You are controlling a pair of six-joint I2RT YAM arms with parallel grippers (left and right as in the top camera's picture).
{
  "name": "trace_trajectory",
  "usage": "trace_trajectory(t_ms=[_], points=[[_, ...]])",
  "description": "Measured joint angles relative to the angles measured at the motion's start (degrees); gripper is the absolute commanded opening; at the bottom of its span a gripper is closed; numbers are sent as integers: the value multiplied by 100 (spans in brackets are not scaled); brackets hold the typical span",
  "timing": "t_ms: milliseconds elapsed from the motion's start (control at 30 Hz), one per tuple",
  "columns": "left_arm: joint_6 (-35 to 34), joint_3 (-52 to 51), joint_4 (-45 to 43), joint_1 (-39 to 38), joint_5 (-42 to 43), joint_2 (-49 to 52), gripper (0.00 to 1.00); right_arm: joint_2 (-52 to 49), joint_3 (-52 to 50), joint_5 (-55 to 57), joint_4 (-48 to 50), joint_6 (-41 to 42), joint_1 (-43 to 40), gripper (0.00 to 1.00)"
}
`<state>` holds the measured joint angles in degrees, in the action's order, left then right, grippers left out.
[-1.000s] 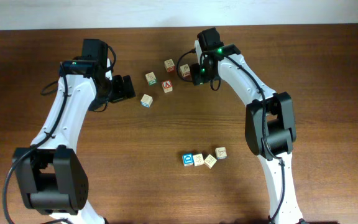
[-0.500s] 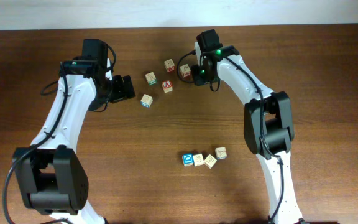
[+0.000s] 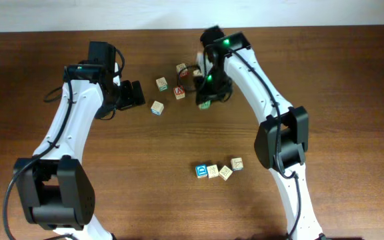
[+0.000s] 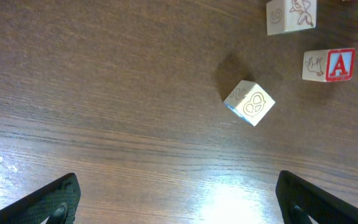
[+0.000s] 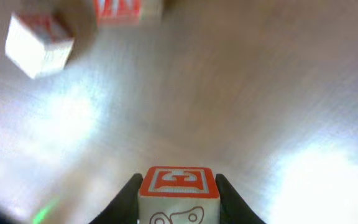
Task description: Rotate 5 blocks
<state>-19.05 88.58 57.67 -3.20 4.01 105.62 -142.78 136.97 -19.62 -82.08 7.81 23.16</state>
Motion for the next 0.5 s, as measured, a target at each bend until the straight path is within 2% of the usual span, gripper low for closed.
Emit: trace_trajectory(t_ms=[500], points=[[0,0,-4,0,0,-2,99,0,-219,-319,-726,520,1403,22]])
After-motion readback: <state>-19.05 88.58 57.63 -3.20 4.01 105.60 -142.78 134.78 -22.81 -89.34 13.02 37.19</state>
